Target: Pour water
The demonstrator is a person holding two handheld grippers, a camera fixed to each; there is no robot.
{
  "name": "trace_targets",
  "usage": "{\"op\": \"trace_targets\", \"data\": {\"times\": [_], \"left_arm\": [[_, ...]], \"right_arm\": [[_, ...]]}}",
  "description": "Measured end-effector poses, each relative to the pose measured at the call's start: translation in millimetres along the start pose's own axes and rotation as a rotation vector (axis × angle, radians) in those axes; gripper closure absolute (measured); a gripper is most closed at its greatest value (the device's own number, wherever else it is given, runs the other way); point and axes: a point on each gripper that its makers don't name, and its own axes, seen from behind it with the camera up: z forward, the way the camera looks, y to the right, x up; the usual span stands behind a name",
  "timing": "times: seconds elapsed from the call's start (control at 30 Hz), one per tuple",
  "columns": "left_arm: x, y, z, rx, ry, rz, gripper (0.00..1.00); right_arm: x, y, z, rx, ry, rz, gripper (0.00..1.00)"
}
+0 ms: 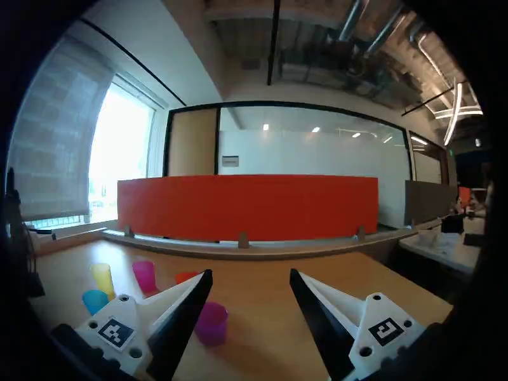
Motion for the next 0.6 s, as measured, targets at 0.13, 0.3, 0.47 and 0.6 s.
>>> {"op": "trace_targets", "data": {"times": [0.13, 0.3, 0.47, 0.6], "left_arm": [[2.7, 0.4, 1.0, 0.015, 0.027, 0.007, 0.1], [0.7, 2.3, 2.7, 0.029, 0.044, 0.013, 0.1], [-4.0, 3.2, 5.5, 0.04, 0.061, -0.002, 0.1], [-8.7, 4.1, 8.0, 0.045, 0.067, -0.014, 0.1]], "right_arm": [[8.0, -1.5, 3.9, -0.014, 0.007, -0.019, 0.06], [19.4, -3.2, 5.1, -0.033, 0.03, -0.046, 0.06], [21.4, -2.4, 5.1, -0.041, 0.025, -0.025, 0.06], [22.6, 2.3, 4.5, -0.052, 0.02, 0.024, 0.06]]}}
